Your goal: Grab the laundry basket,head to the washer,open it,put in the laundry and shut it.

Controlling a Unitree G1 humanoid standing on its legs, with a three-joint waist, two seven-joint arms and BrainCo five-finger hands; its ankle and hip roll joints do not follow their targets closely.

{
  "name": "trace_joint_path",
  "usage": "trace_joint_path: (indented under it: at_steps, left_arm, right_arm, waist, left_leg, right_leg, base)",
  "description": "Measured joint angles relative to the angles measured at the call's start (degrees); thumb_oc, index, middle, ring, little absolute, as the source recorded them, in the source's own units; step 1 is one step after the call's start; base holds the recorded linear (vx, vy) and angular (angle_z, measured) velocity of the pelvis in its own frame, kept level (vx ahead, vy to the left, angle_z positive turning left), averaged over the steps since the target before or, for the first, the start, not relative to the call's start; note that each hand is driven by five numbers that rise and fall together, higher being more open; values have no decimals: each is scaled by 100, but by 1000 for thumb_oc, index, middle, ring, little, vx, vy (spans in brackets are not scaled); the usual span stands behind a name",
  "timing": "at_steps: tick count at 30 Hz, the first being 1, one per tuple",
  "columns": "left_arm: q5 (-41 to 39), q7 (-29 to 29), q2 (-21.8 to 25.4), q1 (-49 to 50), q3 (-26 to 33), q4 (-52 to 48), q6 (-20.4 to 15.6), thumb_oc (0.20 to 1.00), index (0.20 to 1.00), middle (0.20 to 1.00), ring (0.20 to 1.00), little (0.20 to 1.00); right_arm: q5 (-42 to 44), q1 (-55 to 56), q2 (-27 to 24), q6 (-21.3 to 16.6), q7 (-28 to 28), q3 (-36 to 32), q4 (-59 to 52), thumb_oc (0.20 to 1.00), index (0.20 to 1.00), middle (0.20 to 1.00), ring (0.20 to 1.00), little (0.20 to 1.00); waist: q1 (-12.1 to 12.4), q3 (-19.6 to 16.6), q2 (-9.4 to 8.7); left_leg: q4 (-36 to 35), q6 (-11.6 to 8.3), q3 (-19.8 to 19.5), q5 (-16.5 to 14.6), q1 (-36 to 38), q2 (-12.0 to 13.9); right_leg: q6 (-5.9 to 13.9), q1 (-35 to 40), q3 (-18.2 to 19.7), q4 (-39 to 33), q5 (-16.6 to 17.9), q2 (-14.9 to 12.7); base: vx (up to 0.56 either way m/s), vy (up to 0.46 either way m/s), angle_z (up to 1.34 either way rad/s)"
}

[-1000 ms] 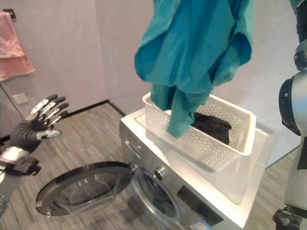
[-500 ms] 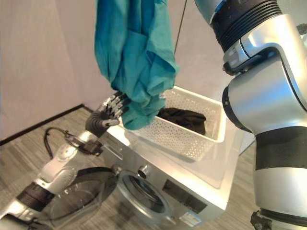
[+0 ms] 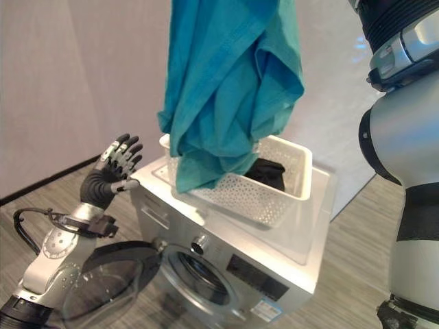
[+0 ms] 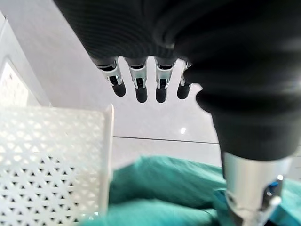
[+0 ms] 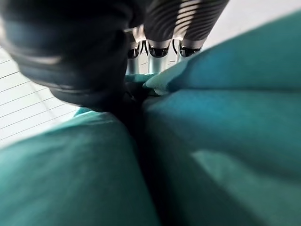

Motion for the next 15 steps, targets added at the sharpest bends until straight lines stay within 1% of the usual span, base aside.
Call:
trace_joint_path:
  at_steps: [3, 6, 8, 10, 12, 15]
  left_arm:
    - [15, 5, -15, -323, -383, 181, 0, 1000, 1000, 1000, 1000, 1000]
    - [14, 3, -205, -720, -814, 489, 15, 1000, 1000, 1000, 1000, 1000]
    - [16, -2, -235, -984, -1105, 703, 24, 1000, 1000, 1000, 1000, 1000]
    - [20, -1, -306, -1159, -1243, 898, 23, 1000, 1000, 1000, 1000, 1000]
    - [24, 77, -590, -1678, -1557, 1432, 4, 1000, 1000, 1000, 1000, 1000]
    - [32, 161, -646, -1902, -1719, 1592, 17, 1000, 1000, 1000, 1000, 1000]
  right_arm:
    - [-44, -12, 65, -44, -2, -1, -3, 200, 200, 200, 200, 200]
    - [-44, -12, 192, -59, -5, -14, -6, 200, 200, 200, 200, 200]
    - [-44, -12, 270, -62, -7, -27, -12, 200, 200, 200, 200, 200]
    - [-43, -11, 384, -65, -11, -61, -15, 200, 200, 200, 200, 200]
    - [-40, -2, 492, -64, -20, -219, -2, 200, 200, 200, 200, 200]
    - [-40, -6, 587, -85, -118, -236, -17, 200, 200, 200, 200, 200]
  waist:
    - [-12, -2, 0]
    - [-40, -9, 13]
    - [-102, -10, 14]
    - [-184, -10, 25]
    - [-222, -14, 45]
    - [-335, -43, 63]
  left_leg:
    - [12, 1, 5, 1, 6, -1]
    - [21, 2, 18, 3, 15, -2]
    - [21, -3, 42, 7, 23, -1]
    - [15, -4, 98, 7, 55, 8]
    - [0, -4, 116, 7, 88, 4]
    - [-2, -4, 123, 7, 100, 4]
  right_leg:
    - [-8, 0, 17, 9, 6, 0]
    - [-18, -2, 32, 15, 13, 1]
    - [-19, 0, 36, 25, 13, 4]
    - [-19, -2, 80, 33, 13, 17]
    - [-21, 5, 101, 45, 12, 18]
    - [-24, 6, 120, 55, 11, 19]
  base:
    - [0, 0, 0]
    - [-2, 2, -1]
    - [-4, -2, -3]
    - [-12, -5, -11]
    - [-10, -5, -5]
    - [1, -4, -2]
